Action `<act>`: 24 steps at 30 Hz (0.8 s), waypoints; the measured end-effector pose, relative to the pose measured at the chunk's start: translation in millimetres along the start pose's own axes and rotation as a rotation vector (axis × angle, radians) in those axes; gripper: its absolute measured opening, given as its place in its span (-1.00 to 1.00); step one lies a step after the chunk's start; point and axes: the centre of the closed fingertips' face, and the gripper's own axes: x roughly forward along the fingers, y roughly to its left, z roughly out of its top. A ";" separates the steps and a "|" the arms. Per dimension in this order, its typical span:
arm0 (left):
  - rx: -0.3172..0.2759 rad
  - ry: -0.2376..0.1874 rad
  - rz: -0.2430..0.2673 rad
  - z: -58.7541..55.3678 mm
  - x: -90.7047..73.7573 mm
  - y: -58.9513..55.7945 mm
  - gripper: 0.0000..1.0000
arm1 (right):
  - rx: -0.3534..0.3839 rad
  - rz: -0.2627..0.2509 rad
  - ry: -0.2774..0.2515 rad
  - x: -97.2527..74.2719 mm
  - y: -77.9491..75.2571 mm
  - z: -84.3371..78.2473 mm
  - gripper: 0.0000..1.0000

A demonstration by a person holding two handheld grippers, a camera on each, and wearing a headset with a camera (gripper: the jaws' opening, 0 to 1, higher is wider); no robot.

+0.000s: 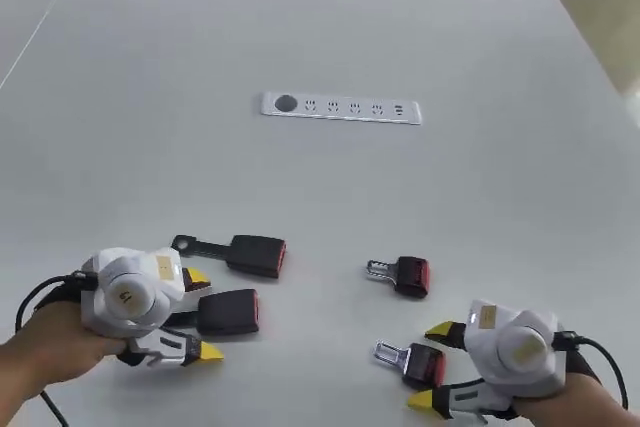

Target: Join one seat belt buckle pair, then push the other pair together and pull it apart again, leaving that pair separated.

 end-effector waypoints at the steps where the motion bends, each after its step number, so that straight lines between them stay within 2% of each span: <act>1: 0.029 0.017 -0.012 -2.5 1.5 -0.8 0.08 | -0.012 -0.003 -0.003 -0.1 -1.2 0.8 0.06; 3: 0.055 0.044 -0.002 -7.4 0.4 2.3 0.04 | -0.009 -0.001 0.002 0.1 -1.7 0.1 0.03; 4: 0.059 0.019 -0.017 -2.3 2.9 0.9 0.04 | -0.010 -0.002 0.004 0.1 -2.1 -0.1 0.01; 7: 0.082 0.021 -0.038 -1.4 5.8 0.9 0.02 | -0.029 -0.010 0.019 0.3 -5.4 -0.7 -0.06; 10: 0.128 0.032 -0.074 -0.3 7.1 -2.9 -0.16 | -0.041 -0.011 0.028 0.3 -8.0 -0.6 -0.17; 14: 0.176 0.055 -0.080 -0.9 6.4 0.5 -0.32 | -0.062 -0.005 0.039 0.9 -9.4 -0.6 -0.27; 16: 0.229 0.067 -0.115 -2.7 7.5 -5.5 -0.33 | -0.087 0.007 0.054 0.6 -9.5 -1.4 -0.28; 17: 0.228 0.072 -0.125 -3.6 7.7 -7.0 -0.33 | -0.095 0.015 0.062 0.4 -9.3 -1.7 -0.28; 21: 0.317 0.098 -0.176 -4.4 8.0 -14.4 -0.33 | -0.152 0.046 0.101 0.1 -9.4 -3.3 -0.29; 24: 0.342 0.112 -0.197 -4.1 8.4 -17.5 -0.34 | -0.168 0.059 0.124 0.2 -10.0 -3.3 -0.30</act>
